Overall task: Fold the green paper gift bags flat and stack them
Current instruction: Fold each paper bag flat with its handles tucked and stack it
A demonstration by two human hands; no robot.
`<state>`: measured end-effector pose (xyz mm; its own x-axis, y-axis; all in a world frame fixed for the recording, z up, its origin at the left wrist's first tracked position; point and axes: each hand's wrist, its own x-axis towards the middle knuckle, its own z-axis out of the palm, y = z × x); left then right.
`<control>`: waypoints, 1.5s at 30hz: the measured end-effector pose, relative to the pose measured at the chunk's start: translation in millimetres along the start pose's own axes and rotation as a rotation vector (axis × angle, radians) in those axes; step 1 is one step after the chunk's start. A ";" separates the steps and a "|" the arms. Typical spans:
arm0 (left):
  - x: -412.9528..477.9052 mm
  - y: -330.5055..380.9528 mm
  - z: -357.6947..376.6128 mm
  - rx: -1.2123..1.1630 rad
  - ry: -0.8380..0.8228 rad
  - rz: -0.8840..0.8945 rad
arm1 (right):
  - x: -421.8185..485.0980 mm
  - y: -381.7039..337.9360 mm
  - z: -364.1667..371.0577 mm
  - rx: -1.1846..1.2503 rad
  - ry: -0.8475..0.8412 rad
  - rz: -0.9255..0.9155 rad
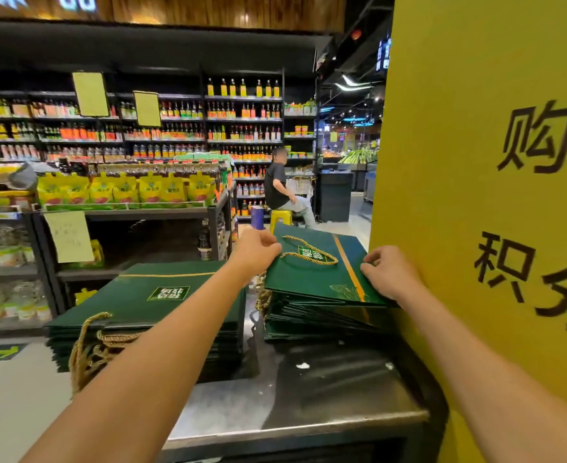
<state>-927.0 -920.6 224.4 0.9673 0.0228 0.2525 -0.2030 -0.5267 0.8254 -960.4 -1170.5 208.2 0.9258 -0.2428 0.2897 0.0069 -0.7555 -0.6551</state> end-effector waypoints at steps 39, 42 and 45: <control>18.4 -26.3 70.2 0.678 -0.274 0.225 | 36.1 38.8 84.3 -0.342 -0.358 -0.184; 13.9 -14.2 43.6 0.559 -0.183 0.278 | 33.8 17.5 67.2 -0.348 -0.225 -0.257; -0.1 -11.3 4.9 0.567 -0.095 0.269 | 24.3 -17.6 56.3 -0.281 -0.143 -0.307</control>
<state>-924.0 -918.8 212.7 0.9082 -0.2352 0.3462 -0.3542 -0.8725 0.3366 -916.7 -1128.9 187.5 0.9399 0.0907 0.3291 0.2054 -0.9203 -0.3329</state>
